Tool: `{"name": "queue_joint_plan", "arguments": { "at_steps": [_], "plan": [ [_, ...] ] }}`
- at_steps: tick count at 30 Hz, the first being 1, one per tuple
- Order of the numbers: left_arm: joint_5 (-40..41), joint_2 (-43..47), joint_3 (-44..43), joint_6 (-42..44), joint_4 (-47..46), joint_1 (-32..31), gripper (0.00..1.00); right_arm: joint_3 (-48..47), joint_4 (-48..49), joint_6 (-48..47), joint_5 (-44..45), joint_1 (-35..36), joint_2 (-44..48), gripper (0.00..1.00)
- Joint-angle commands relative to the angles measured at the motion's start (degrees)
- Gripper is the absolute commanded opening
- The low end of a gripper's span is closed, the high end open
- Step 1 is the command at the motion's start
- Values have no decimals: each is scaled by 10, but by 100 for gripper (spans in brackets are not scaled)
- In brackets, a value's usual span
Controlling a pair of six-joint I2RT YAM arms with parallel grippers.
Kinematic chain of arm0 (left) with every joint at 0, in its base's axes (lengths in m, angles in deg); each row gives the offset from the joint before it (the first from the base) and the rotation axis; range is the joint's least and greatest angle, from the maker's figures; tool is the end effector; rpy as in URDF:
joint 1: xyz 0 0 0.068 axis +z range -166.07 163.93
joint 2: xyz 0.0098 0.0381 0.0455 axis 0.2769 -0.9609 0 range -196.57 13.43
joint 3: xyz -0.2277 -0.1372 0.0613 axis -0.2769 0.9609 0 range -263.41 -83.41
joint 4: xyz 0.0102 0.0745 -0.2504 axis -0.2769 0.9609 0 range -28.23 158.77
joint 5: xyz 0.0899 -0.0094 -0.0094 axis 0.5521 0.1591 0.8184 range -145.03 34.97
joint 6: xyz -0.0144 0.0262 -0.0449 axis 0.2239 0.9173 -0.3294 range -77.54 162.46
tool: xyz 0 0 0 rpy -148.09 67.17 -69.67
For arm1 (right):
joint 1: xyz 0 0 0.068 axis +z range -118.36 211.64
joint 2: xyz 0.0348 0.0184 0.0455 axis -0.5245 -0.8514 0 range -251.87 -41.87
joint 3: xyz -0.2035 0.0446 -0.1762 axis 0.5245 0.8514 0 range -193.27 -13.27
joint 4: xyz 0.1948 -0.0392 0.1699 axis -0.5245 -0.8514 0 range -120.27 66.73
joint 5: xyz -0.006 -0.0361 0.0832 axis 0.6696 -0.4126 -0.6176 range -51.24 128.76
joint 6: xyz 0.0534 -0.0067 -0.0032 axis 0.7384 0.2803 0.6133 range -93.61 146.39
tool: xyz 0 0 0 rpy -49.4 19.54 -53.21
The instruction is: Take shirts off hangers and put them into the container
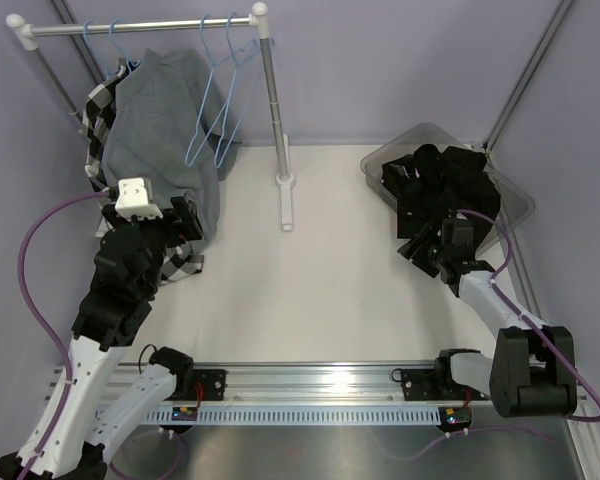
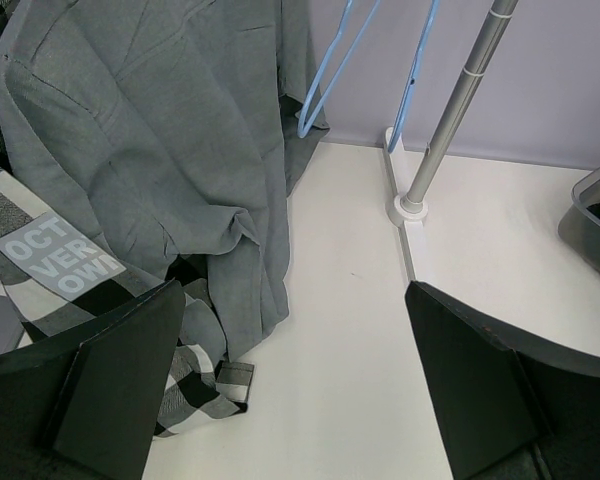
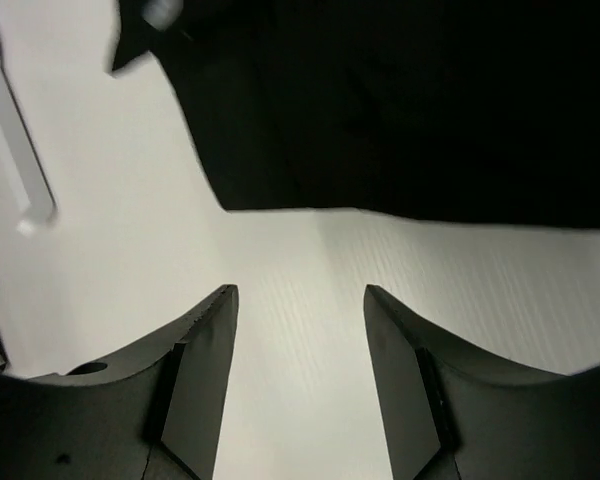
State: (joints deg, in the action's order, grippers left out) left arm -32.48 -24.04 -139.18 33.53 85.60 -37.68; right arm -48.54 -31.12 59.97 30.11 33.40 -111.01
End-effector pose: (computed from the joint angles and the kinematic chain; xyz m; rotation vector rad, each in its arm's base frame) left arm 0.1264 -0.0354 0.3976 -0.1135 1.6566 -0.0763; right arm 0.2440 0.0130 0.2008 0.5646 2.2695 0.4863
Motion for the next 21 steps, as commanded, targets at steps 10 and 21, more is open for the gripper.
{"name": "queue_joint_plan", "arguments": {
  "at_steps": [10,21],
  "plan": [
    [2,3,0,2,-33,2,99,63,242,68,20,0,-16,61],
    [1,4,0,3,-34,2,99,64,319,112,25,0,-62,52]
  ]
}}
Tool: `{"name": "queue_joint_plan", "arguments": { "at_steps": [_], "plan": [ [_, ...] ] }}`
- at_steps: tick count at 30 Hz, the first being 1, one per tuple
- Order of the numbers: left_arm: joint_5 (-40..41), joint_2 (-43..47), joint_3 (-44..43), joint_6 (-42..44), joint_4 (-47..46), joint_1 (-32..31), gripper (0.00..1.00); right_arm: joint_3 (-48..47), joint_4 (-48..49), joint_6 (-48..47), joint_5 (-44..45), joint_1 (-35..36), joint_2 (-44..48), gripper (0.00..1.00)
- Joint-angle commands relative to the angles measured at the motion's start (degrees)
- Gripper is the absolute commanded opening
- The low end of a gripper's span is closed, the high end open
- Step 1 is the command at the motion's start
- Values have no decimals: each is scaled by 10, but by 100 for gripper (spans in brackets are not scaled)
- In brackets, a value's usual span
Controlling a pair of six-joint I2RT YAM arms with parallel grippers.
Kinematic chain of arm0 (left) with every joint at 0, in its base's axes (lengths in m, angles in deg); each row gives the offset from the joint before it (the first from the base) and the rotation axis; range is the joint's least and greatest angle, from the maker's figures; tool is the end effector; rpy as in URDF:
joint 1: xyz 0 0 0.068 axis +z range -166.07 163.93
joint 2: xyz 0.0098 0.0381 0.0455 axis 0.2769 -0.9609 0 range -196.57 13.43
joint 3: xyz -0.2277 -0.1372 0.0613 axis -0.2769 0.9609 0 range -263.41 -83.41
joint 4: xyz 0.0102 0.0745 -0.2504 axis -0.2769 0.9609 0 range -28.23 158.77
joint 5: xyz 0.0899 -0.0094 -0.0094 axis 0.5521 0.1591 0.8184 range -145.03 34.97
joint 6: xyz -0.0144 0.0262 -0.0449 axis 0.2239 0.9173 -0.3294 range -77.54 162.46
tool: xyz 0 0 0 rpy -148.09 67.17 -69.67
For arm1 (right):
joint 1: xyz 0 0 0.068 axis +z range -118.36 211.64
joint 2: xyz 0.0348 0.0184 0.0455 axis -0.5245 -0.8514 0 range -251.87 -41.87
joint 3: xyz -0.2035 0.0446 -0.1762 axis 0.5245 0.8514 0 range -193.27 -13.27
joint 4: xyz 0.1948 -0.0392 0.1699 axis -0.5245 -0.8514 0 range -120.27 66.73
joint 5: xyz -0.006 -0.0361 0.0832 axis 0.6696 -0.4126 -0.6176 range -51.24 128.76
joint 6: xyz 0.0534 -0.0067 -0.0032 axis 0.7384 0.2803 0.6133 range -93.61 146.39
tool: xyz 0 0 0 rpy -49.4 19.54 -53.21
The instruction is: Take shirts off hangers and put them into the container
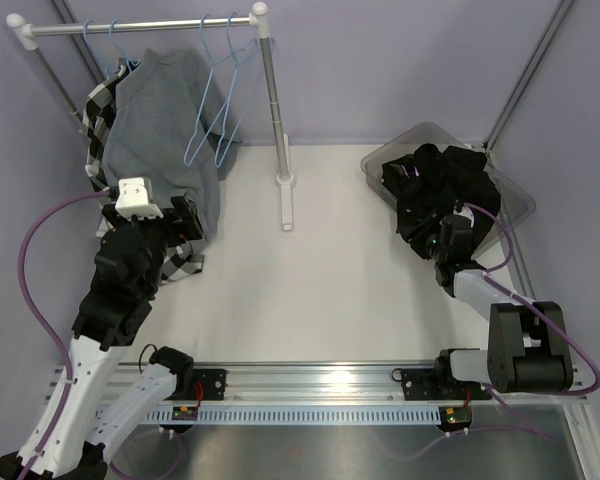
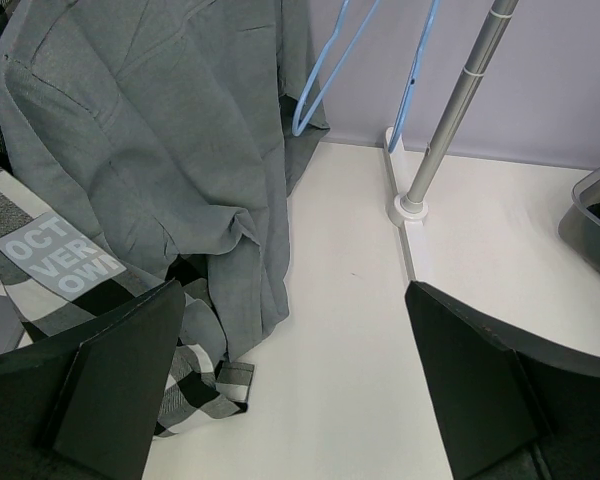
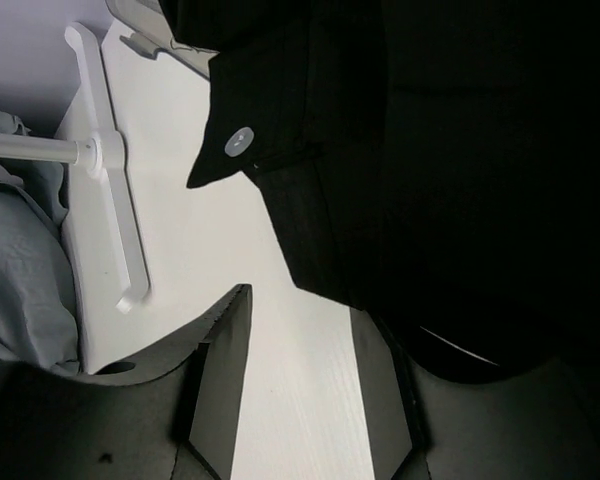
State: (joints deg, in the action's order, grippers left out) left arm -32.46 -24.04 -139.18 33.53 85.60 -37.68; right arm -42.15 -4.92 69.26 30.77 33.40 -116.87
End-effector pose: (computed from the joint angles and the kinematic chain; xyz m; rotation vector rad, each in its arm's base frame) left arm 0.1264 -0.0354 0.3976 -0.1138 1.6566 -0.0760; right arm 0.2611 0.0131 0.1826 0.6569 2.0047 0.6192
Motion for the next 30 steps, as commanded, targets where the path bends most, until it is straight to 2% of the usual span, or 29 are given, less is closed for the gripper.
{"name": "queue_joint_plan", "arguments": {
  "at_steps": [1,4,7,18,22,30],
  "plan": [
    [1,5,0,3,-33,2,99,0,57,19,18,1,-3,48],
    [0,3,0,3,-33,2,99,-3,58,20,17,0,-3,42],
    [-2,4,0,2,-34,2,99,-2,58,21,18,0,-3,32],
    [-4,3,0,2,-33,2,99,-41,12,10,39,0,10,5],
    [-4,2,0,2,-34,2,99,-66,-8,0,53,0,13,0],
    [-2,5,0,3,-33,2,99,-162,-74,-18,76,-13,-8,0]
  ]
}}
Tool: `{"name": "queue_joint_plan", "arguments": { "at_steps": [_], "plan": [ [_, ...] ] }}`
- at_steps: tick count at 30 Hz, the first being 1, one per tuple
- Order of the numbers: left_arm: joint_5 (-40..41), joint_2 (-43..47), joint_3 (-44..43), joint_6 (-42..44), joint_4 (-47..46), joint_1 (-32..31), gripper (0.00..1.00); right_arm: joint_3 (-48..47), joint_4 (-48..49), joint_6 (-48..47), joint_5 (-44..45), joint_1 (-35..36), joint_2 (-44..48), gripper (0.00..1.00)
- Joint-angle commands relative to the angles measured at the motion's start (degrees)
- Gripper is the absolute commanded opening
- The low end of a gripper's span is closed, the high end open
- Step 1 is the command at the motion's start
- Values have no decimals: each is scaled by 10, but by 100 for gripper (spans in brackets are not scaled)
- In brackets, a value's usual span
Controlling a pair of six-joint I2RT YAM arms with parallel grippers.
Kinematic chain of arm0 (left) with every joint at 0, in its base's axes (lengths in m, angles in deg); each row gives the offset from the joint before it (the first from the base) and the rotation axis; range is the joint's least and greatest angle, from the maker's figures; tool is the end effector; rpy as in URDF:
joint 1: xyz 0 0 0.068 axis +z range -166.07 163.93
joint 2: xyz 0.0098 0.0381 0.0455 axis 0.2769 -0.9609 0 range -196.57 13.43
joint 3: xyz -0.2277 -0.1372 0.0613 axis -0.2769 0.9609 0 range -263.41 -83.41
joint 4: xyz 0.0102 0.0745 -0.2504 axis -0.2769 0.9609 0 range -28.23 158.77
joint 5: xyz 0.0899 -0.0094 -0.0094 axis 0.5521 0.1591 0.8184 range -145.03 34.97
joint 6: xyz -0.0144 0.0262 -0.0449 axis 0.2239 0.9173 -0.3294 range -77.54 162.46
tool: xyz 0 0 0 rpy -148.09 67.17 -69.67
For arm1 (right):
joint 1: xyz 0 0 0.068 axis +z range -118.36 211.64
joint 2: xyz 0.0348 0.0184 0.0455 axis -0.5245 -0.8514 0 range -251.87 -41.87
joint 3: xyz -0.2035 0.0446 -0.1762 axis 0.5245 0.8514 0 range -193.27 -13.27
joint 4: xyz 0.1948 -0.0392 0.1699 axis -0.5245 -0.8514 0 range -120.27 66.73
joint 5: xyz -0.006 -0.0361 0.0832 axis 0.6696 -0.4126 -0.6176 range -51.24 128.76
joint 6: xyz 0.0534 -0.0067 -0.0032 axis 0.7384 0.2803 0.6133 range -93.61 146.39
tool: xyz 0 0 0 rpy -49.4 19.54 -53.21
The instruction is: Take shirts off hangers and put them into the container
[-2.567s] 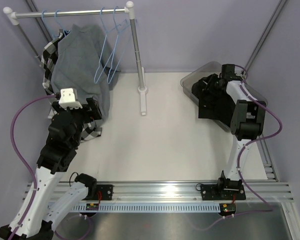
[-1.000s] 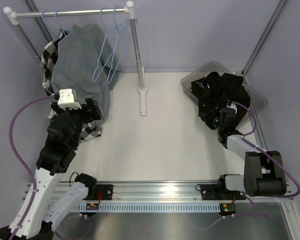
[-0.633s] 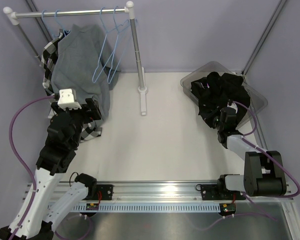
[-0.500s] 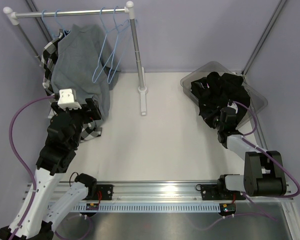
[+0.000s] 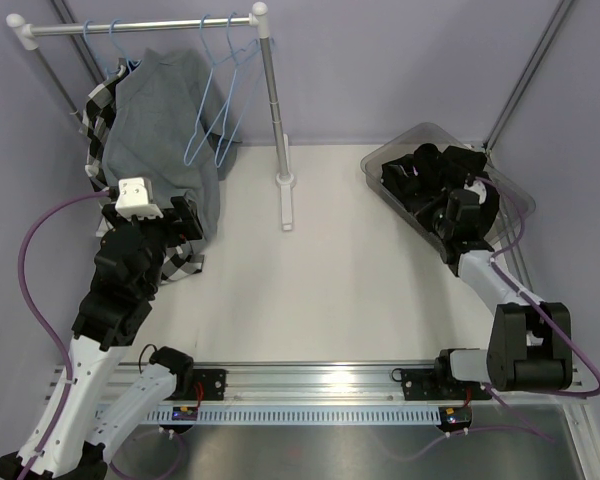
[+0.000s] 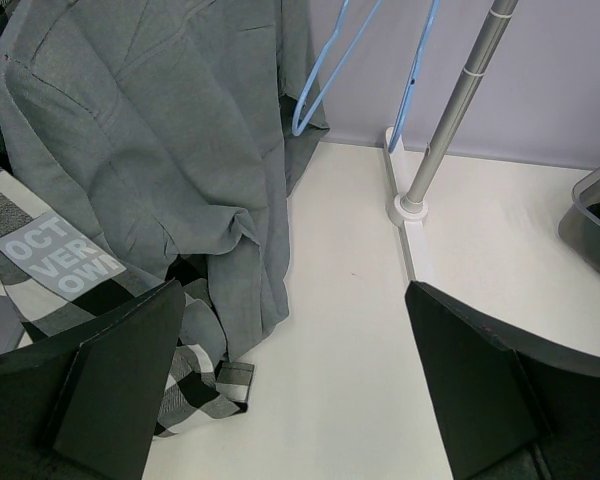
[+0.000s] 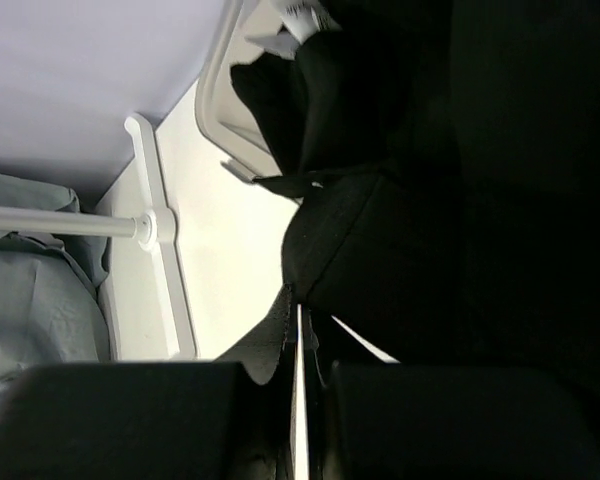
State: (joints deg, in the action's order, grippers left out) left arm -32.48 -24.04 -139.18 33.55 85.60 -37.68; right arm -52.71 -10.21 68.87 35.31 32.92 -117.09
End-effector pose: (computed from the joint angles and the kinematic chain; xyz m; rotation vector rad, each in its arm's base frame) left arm 0.1264 -0.0354 0.3976 -0.1132 1.6566 -0.0761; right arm 0.2873 0.0087 0.2319 0.6691 1.8943 0.5542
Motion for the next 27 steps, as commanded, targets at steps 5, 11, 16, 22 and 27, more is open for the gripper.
{"name": "queue_joint_plan", "arguments": {
  "at_steps": [5,11,16,22,27],
  "plan": [
    [-1,6,0,4,-33,2,99,-135,-83,1,41,-52,-83,0],
    [2,5,0,5,-33,2,99,-204,-157,27,21,-84,-200,0],
    [4,6,0,6,-33,2,99,-244,-210,39,-36,-103,-278,6],
    [1,2,0,6,-33,2,99,-251,-215,34,-47,-104,-295,27],
    [3,-1,0,6,-34,2,99,-255,-214,-13,-21,-103,-200,51]
  ]
}}
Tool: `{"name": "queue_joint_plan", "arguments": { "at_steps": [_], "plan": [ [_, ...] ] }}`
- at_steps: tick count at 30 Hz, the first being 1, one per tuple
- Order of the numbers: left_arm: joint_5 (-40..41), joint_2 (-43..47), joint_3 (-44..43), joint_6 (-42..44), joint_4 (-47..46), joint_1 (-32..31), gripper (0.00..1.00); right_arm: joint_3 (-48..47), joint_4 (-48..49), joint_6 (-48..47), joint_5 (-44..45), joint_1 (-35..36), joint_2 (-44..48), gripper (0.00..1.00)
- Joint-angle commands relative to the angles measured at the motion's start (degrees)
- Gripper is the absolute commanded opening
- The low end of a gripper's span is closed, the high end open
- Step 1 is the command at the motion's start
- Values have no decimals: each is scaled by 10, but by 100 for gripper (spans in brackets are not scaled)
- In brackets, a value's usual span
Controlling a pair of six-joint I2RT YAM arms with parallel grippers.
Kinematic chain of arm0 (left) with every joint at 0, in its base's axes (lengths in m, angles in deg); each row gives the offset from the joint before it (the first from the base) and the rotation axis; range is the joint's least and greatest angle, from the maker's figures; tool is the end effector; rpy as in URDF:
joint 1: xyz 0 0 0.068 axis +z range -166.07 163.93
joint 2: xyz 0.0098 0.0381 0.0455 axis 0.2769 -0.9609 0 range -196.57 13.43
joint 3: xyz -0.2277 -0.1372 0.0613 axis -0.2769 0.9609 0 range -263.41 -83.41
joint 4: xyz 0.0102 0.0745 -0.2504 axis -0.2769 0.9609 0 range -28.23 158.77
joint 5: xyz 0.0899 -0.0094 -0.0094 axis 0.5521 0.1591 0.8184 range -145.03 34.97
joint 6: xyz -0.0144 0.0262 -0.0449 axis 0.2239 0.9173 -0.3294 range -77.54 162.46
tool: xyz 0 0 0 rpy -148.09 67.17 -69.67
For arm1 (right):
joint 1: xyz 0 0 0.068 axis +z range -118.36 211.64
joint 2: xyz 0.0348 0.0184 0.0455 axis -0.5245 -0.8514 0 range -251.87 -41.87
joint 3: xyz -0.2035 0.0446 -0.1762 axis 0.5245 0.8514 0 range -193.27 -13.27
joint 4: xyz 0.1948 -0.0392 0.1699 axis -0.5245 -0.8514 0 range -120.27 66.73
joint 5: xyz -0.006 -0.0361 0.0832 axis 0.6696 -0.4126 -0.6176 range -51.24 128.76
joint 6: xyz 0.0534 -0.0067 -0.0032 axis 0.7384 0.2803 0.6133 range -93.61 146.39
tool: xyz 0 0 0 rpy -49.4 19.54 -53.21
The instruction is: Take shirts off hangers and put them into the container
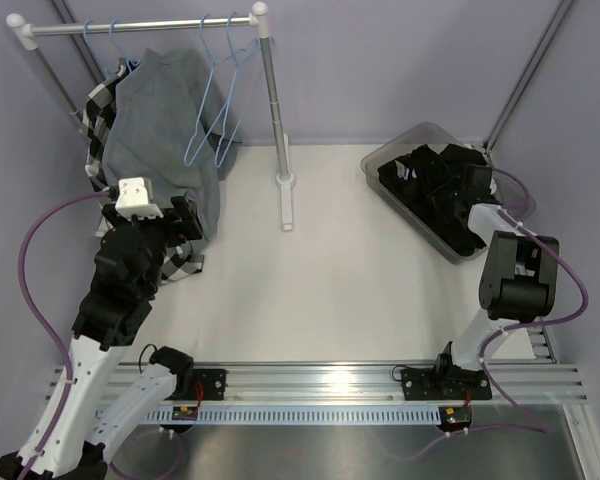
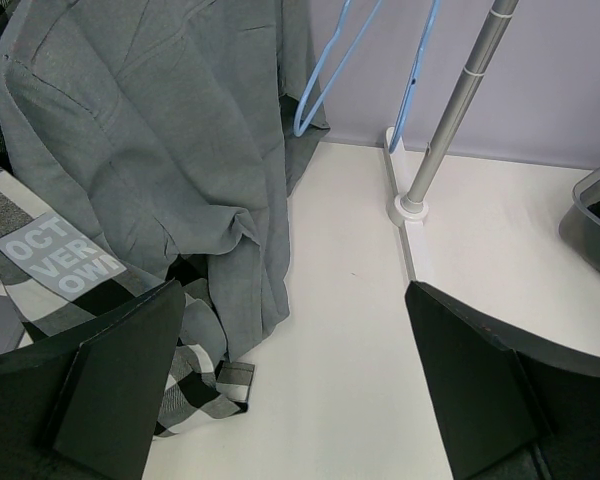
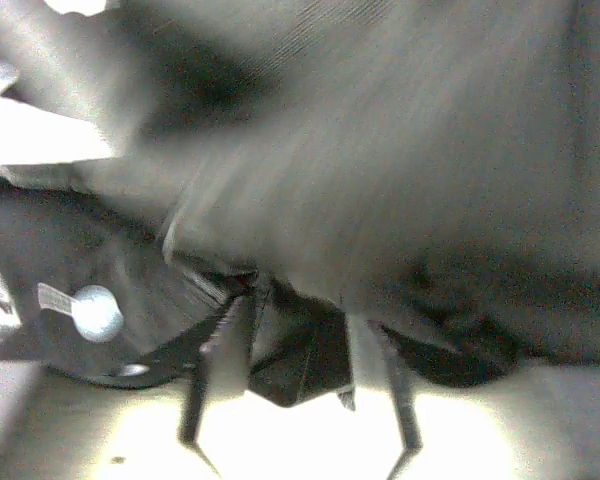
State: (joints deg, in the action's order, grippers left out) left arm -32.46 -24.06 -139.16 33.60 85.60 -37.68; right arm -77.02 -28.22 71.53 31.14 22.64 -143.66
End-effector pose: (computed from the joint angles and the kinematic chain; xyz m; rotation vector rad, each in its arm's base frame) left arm 0.1265 -0.0355 0.3975 -0.1126 1.6573 -0.0749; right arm 0.3798 -0.0552 0.1937 1.0130 2.1321 0.4676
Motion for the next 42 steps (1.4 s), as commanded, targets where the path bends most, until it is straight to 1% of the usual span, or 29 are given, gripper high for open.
{"name": "queue_joint_plan", "arguments": {
  "at_steps": [1,3,8,12,13,16,18,19,20,22,23,25,28,31,33,36,42],
  "plan": [
    [4,0,0,5,-33,2,99,-22,-42,-54,25,-1,84,55],
    [1,1,-1,4,-33,2,99,-37,-73,-82,34,-1,130,62],
    [-6,1,-3,1,-33,2,99,-68,-141,-130,69,-1,232,69],
    [-9,0,-23,4,-23,2,99,-86,-190,-170,109,-1,309,79],
    [-9,2,-40,5,-17,2,99,-90,-196,-181,110,-1,329,84],
    [-11,12,-66,6,9,2,99,-108,-225,-229,115,-1,421,92],
    [-15,16,-90,5,34,2,99,-117,-243,-242,110,-1,461,95],
    [-17,22,-96,6,43,2,99,-122,-245,-253,109,-1,503,96],
    [-18,25,-109,7,64,2,99,-122,-244,-255,108,-1,525,98],
    [-16,28,-124,4,88,2,99,-122,-241,-260,108,-1,566,99],
    [-16,33,-130,3,112,2,99,-123,-238,-262,103,-1,605,99],
    [-18,45,-143,1,137,2,99,-127,-242,-267,94,-1,652,100],
    [-10,76,-149,2,165,2,99,-132,-258,-281,85,-1,701,99],
    [6,107,-154,7,192,2,99,-132,-268,-284,79,0,737,99],
    [17,128,-154,12,210,2,99,-124,-263,-280,48,0,759,99],
    [25,146,-154,15,226,2,99,-114,-255,-278,35,1,780,100],
    [34,188,-151,10,247,2,99,-105,-248,-289,36,43,816,99]
  ]
}}
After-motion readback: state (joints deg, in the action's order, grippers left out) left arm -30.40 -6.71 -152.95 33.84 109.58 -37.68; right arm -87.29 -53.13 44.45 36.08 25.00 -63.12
